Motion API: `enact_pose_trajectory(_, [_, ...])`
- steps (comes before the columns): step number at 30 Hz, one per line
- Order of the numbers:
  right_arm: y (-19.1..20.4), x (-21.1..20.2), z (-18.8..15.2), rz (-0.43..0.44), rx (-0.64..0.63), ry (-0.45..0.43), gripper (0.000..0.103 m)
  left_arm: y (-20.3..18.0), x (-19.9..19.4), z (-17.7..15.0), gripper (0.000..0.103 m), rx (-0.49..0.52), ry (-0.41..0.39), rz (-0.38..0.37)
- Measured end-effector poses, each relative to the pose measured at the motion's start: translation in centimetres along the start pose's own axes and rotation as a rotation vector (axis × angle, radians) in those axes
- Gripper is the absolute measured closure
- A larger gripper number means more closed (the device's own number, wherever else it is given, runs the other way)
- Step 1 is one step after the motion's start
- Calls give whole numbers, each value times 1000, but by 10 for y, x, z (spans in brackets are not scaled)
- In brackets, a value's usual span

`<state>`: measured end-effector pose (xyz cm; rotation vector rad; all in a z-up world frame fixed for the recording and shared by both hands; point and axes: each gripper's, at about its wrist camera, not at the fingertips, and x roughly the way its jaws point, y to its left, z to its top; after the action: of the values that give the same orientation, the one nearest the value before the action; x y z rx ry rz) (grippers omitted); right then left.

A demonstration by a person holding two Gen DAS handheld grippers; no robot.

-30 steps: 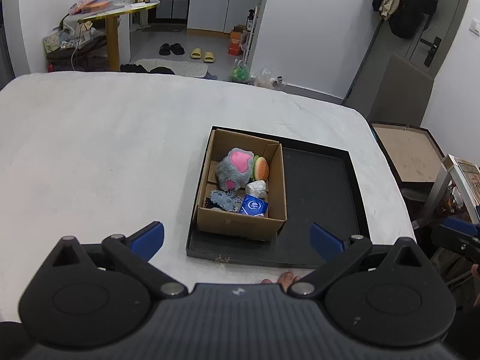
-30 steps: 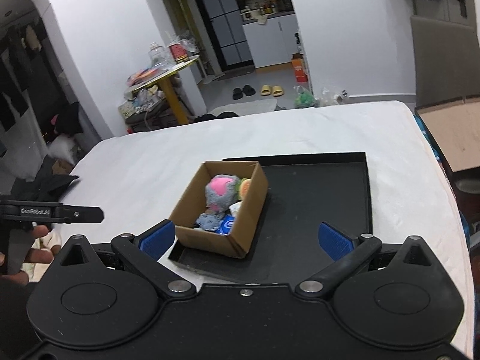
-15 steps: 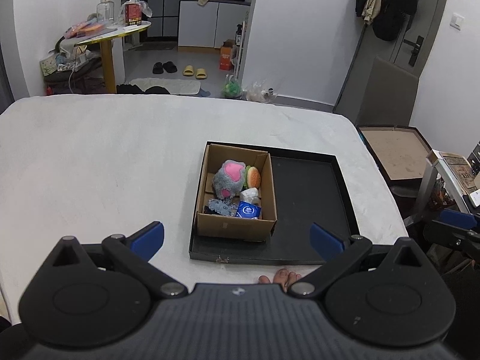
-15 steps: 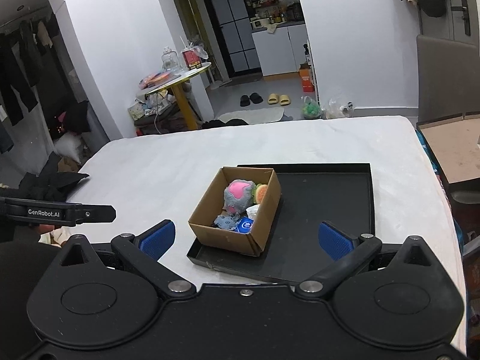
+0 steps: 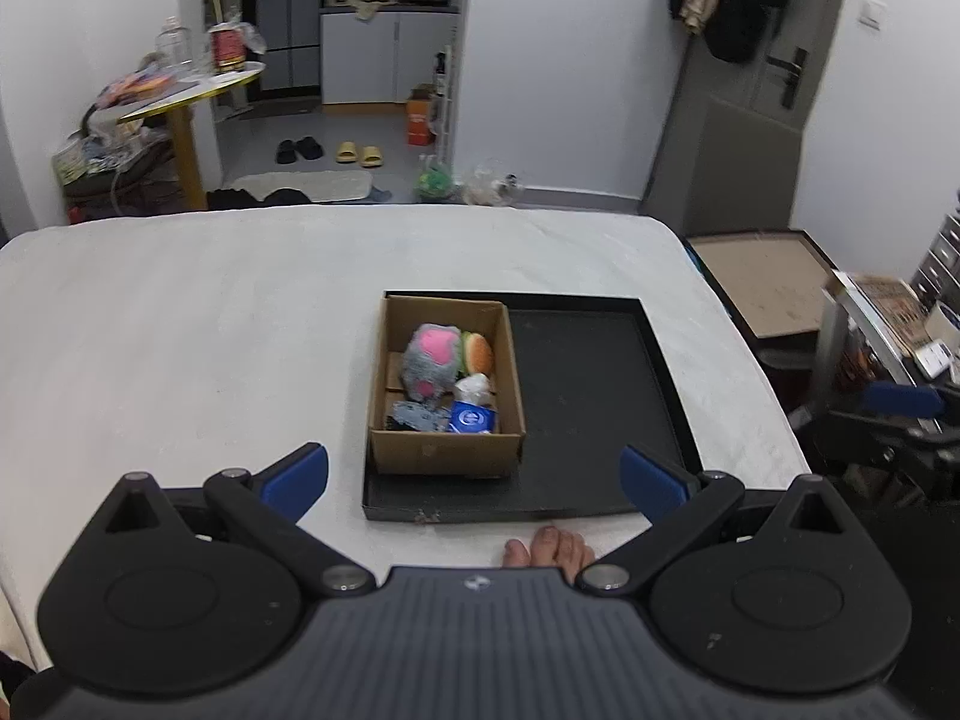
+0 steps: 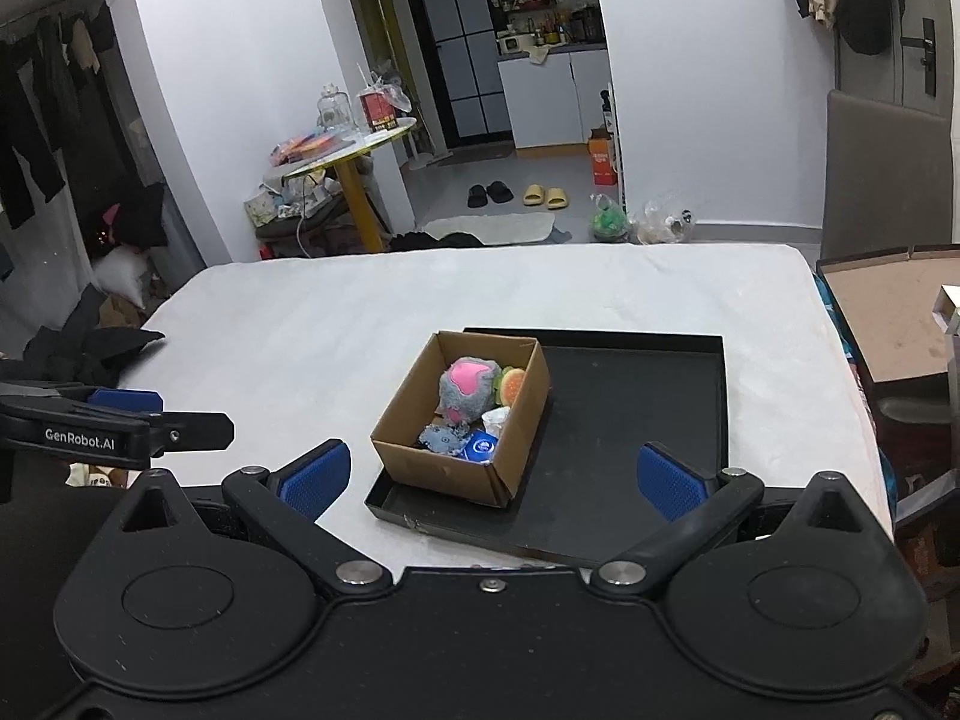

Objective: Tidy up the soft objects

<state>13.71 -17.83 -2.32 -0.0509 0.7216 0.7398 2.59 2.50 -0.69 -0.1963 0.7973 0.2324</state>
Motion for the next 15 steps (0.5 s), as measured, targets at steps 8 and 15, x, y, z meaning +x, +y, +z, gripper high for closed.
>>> enact_pose_trajectory(8, [-2,-1,-1,7,21,17,0,-7,0,-7,1,-24,-3,14])
enact_pose_trajectory(15, [0,-1,-3,11,21,23,0,-7,-2,-5,1,-22,4,28])
